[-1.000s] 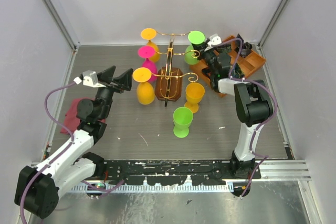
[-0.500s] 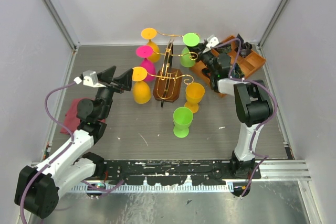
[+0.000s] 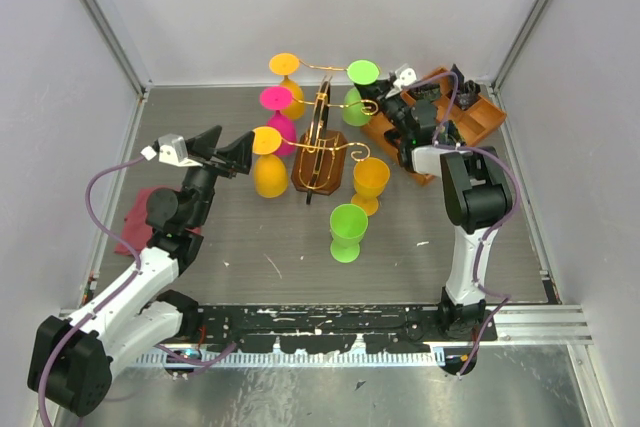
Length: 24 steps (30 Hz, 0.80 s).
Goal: Place the wine glass upside down on the wine glass rack
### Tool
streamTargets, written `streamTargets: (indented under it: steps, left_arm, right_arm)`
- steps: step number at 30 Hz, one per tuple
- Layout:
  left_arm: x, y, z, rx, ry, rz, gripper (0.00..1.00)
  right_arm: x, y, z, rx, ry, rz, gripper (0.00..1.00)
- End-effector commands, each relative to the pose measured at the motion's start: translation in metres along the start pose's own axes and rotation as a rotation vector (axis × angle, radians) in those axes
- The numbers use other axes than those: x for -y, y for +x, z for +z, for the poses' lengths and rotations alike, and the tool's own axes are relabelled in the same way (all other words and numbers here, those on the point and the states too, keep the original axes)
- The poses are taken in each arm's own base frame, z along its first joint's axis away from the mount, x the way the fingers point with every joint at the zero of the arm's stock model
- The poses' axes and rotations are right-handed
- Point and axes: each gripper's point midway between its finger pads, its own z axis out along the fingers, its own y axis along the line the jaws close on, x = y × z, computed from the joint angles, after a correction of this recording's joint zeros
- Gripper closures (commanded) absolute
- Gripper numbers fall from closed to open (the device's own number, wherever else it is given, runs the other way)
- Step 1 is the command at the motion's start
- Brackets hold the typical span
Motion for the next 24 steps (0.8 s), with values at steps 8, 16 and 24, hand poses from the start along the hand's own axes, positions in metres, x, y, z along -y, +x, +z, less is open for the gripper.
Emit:
streamTargets:
  steps: [8,16,24]
  left_arm:
    - [0.005,-0.013,0.006,0.036,0.019,0.014,0.02]
    - [0.006,-0.013,0.006,0.035,0.022,0.010,0.02]
    - [0.005,-0.012,0.005,0.032,0.016,0.003,0.02]
  right_arm:
    - [0.015,-0.046,0.018,0.137,0.039,-0.046,0.95]
    - [0.036,-0.041,0.019,0.122,0.151,-0.047,0.96]
    - [0.041,-0.046,0.001,0.119,0.217,-0.081,0.96]
